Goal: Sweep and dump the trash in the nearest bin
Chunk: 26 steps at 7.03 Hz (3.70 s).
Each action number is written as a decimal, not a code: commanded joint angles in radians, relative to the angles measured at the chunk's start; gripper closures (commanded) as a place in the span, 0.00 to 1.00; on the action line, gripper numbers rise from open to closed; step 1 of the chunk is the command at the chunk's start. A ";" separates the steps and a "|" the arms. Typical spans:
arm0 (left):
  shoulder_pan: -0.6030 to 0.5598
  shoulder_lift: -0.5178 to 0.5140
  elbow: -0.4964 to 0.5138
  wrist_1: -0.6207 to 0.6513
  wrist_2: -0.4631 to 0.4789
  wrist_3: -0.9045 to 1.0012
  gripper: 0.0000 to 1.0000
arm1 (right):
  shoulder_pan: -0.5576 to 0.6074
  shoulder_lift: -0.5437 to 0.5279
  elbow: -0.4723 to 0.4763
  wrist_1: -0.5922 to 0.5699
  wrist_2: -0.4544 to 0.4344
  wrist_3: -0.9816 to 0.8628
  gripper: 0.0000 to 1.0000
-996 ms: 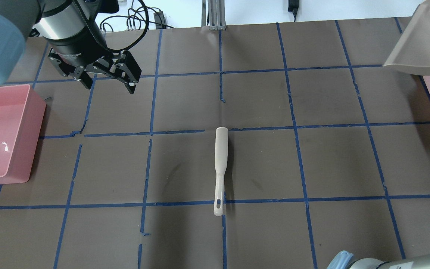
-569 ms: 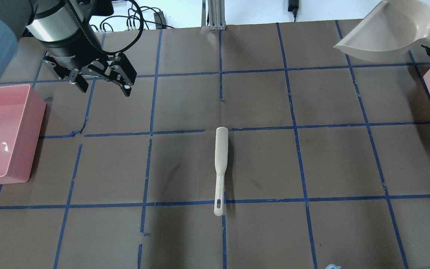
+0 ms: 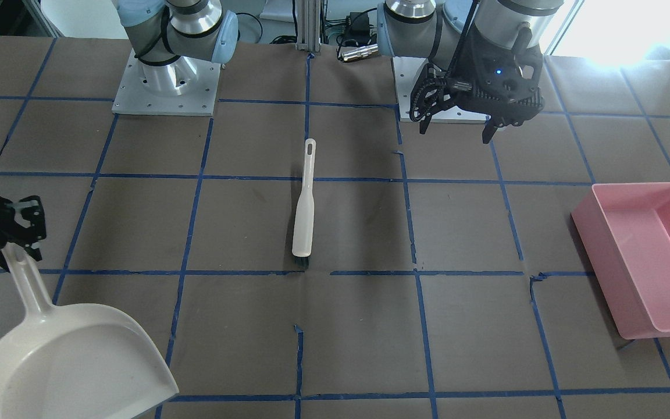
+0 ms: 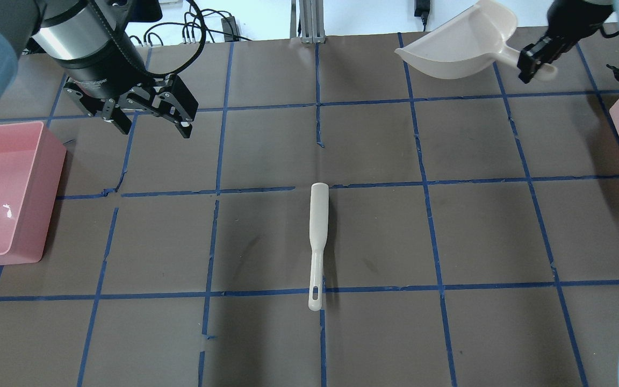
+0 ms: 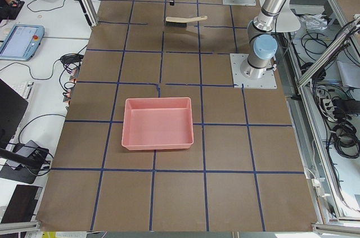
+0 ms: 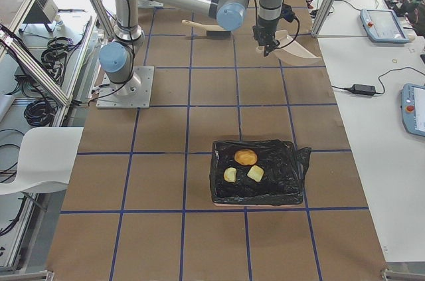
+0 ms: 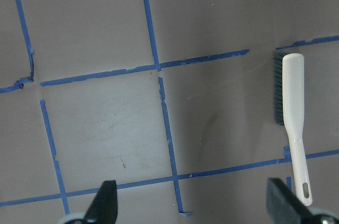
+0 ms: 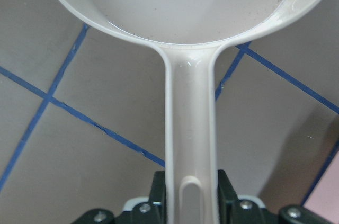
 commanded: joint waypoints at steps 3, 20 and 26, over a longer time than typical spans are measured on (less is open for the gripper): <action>-0.003 -0.003 0.000 0.009 -0.004 0.001 0.00 | 0.311 0.064 0.204 -0.334 -0.034 0.430 1.00; 0.003 -0.008 -0.002 0.013 -0.013 0.001 0.00 | 0.452 0.157 -0.010 -0.182 -0.029 0.875 0.00; 0.002 -0.007 -0.002 0.013 -0.013 0.001 0.00 | 0.192 -0.178 0.035 0.263 -0.045 0.671 0.00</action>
